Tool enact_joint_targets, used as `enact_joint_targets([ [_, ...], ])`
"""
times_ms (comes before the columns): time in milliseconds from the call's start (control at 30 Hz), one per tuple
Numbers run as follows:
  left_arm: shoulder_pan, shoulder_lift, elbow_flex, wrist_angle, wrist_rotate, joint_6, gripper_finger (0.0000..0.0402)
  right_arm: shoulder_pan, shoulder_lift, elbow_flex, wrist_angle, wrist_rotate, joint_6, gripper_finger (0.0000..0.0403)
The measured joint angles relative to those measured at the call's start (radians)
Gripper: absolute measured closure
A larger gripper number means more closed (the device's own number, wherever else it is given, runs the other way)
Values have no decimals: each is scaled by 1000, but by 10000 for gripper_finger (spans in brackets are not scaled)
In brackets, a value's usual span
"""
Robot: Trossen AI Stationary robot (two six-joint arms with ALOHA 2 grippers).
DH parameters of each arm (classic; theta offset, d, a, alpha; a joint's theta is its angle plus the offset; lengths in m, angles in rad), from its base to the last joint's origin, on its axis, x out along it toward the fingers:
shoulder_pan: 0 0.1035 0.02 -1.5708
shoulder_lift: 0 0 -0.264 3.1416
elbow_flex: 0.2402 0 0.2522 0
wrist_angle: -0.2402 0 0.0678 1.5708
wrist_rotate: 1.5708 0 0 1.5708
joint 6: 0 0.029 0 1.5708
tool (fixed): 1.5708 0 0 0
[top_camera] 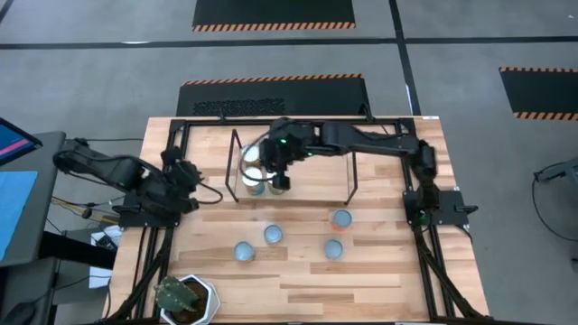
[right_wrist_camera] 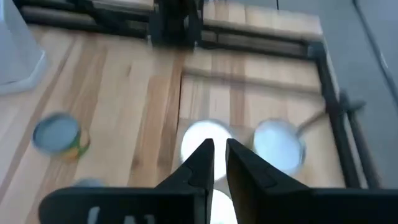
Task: Pick and place cans onto a shelf
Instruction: Adjust the shelf
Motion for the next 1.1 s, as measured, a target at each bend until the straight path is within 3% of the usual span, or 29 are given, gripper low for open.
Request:
enact_joint_targets([
  [133, 0, -34, 0, -2, -32, -31, 341, -8, 149, 281, -228, -7, -33, 338],
  [300, 1, -56, -78, 26, -84, -27, 341, 1, 112, 146, -244, -16, -30, 338],
  [467, 5, -64, -199, 90, -152, -89, 341, 26, 150, 129, -177, -19, -37, 338],
  [767, 13, -54, -266, 229, -106, -73, 341, 74, 222, 127, -113, 7, -44, 338],
  [933, 33, -34, -266, 269, -104, -52, 341, 116, 229, 129, -99, 105, -54, 338],
  [1100, 62, -16, -292, 424, -58, 36, 341, 169, 211, 128, -119, 203, -97, 338],
])
